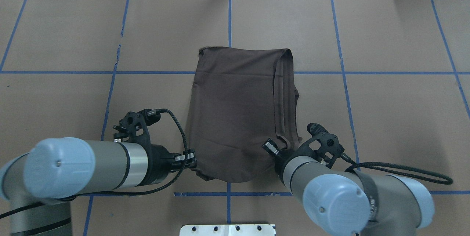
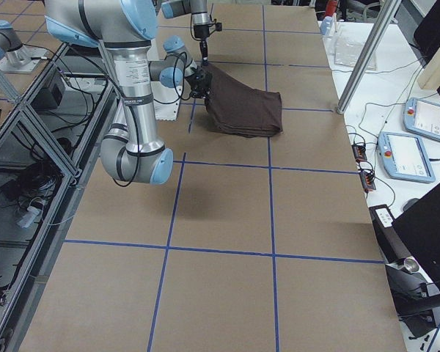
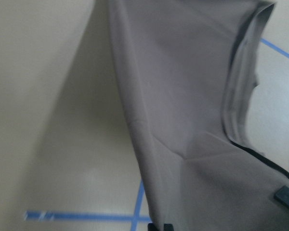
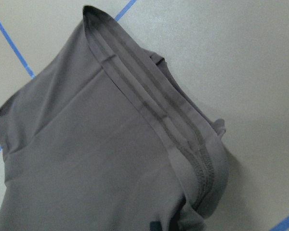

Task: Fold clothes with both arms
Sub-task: 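Lift the near shirt edge with both grippers and fold it farther from the robot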

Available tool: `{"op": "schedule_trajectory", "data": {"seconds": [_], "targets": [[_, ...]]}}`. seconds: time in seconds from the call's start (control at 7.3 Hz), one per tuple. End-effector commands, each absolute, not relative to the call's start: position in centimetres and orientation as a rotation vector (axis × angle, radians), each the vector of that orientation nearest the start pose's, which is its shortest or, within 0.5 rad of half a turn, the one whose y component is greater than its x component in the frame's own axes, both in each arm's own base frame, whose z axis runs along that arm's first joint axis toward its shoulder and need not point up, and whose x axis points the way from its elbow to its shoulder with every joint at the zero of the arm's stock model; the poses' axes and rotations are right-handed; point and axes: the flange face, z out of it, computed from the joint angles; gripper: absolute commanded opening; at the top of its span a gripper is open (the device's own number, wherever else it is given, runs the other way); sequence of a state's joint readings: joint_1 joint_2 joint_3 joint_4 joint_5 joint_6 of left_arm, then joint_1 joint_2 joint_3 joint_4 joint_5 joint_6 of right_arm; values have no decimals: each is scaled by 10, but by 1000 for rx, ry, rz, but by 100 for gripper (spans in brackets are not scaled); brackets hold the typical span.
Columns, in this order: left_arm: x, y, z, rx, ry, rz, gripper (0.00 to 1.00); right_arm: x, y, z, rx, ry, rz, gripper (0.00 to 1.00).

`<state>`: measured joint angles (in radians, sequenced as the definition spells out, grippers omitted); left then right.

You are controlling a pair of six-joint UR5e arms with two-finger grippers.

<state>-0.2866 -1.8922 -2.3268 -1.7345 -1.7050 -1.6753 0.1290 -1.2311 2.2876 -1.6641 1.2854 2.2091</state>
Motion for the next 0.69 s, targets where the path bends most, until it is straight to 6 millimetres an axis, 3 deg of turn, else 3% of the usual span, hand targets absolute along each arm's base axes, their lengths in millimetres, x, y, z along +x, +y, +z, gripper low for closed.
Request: {"op": "schedule_trajectory", "data": {"seconds": [0.0,0.14,0.27,0.55], "targets": [[354,-222,132,-49,1202,-232,0,-425,-208,176,-11,-1046,827,0],[371,-233,135,-33,1177,-232,0,-436,-212,180,4,-1026,823,0],[380,-264,131,42,1158,-221,0,-451,-239,179,40,-1007,863,0],[404,-321,159,121,1048,-228,0,-484,-295,169,87,-965,879,0]]}}
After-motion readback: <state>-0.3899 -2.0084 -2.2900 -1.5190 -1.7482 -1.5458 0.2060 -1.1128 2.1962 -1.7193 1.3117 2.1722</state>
